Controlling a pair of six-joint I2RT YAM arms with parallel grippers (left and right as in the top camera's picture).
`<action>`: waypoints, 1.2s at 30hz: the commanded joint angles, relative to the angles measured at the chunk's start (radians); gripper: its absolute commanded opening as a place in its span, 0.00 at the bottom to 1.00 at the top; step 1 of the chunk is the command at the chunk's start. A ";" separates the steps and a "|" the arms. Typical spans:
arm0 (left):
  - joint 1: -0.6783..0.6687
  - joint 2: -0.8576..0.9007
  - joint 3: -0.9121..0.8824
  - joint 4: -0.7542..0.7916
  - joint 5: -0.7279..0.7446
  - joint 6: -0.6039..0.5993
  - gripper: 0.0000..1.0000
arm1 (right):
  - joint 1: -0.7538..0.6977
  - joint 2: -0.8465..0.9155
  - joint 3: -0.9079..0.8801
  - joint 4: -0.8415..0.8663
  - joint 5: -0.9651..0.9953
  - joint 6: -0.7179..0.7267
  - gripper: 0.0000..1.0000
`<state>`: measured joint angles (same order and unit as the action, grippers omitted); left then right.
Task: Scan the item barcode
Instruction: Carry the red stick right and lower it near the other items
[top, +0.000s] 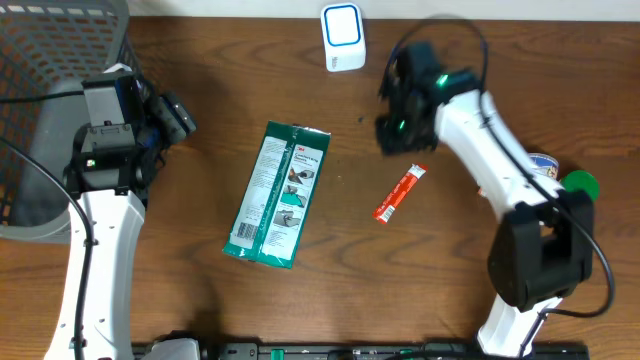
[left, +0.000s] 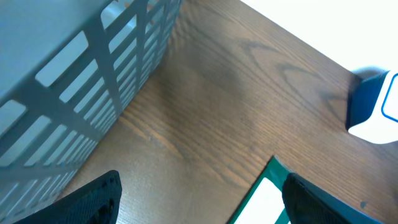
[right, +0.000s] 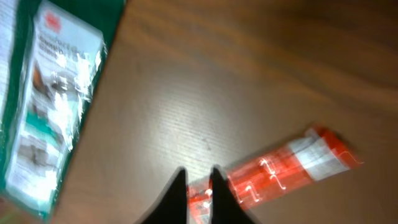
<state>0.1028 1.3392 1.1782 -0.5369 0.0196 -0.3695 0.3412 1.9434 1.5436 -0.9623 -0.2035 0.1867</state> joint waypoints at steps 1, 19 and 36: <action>0.005 0.002 0.011 0.000 -0.010 0.002 0.84 | 0.024 -0.011 -0.197 0.165 -0.067 0.200 0.06; 0.005 0.002 0.011 0.000 -0.010 0.001 0.84 | -0.150 -0.023 -0.365 0.057 0.281 0.257 0.01; 0.005 0.002 0.011 0.000 -0.010 0.002 0.84 | -0.159 -0.023 -0.366 0.208 0.412 0.307 0.07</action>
<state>0.1032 1.3392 1.1782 -0.5365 0.0196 -0.3695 0.2062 1.9228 1.1900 -0.7574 0.0586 0.4152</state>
